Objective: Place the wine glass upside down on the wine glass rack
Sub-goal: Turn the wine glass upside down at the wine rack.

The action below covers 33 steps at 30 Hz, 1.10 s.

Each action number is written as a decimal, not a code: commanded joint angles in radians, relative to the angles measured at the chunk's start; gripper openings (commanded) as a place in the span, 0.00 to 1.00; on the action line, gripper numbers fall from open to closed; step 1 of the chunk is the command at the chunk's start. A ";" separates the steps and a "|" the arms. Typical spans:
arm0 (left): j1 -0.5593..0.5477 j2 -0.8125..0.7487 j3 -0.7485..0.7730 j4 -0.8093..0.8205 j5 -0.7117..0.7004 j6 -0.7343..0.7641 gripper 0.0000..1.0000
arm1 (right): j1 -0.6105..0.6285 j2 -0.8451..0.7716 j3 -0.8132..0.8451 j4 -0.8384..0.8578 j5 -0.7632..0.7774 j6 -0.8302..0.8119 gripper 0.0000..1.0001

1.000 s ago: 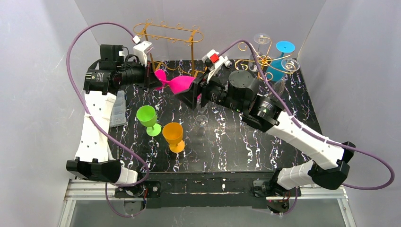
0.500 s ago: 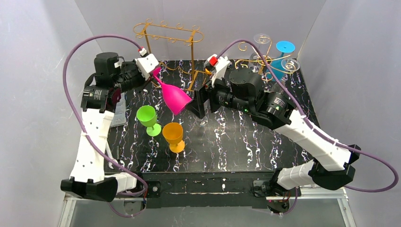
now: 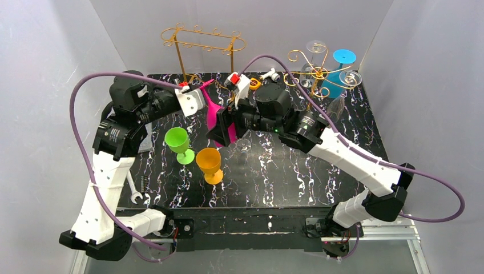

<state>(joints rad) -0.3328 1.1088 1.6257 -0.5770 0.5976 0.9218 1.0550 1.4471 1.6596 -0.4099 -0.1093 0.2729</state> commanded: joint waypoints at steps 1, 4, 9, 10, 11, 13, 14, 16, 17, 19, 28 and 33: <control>-0.017 -0.025 0.000 0.041 -0.001 0.049 0.00 | 0.000 -0.018 -0.039 0.102 -0.019 0.025 0.98; -0.018 -0.028 0.005 0.046 -0.001 0.056 0.00 | 0.000 -0.059 -0.108 0.146 0.013 0.031 0.93; -0.018 -0.028 0.010 0.047 0.012 0.078 0.00 | 0.000 -0.106 -0.152 0.122 0.142 0.005 0.65; -0.020 -0.030 0.007 0.048 0.013 0.083 0.00 | -0.001 -0.114 -0.166 0.128 0.156 0.002 0.65; -0.022 -0.030 0.007 0.048 0.016 0.084 0.00 | -0.001 -0.126 -0.181 0.145 0.161 0.000 0.64; -0.030 -0.034 0.003 0.046 0.020 0.082 0.02 | -0.001 -0.150 -0.213 0.179 0.178 -0.001 0.62; -0.035 -0.036 -0.002 0.047 0.024 0.082 0.21 | -0.001 -0.161 -0.223 0.186 0.192 -0.006 0.61; -0.045 -0.045 -0.014 0.048 0.027 0.074 0.68 | -0.001 -0.192 -0.234 0.183 0.252 -0.023 0.59; -0.048 -0.047 -0.019 0.048 0.024 0.062 0.78 | -0.001 -0.211 -0.245 0.177 0.283 -0.035 0.58; -0.051 -0.042 -0.013 0.046 0.004 -0.018 0.89 | -0.007 -0.265 -0.272 0.161 0.354 -0.051 0.57; -0.051 0.035 0.041 -0.119 -0.080 -0.252 0.95 | -0.138 -0.580 -0.525 0.054 0.558 -0.107 0.55; -0.051 0.053 0.045 -0.121 -0.096 -0.303 0.95 | -0.208 -0.644 -0.658 0.063 0.611 -0.131 0.54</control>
<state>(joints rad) -0.3817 1.1580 1.6455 -0.6609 0.5240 0.6971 0.8883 0.8108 1.0897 -0.3538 0.4202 0.1825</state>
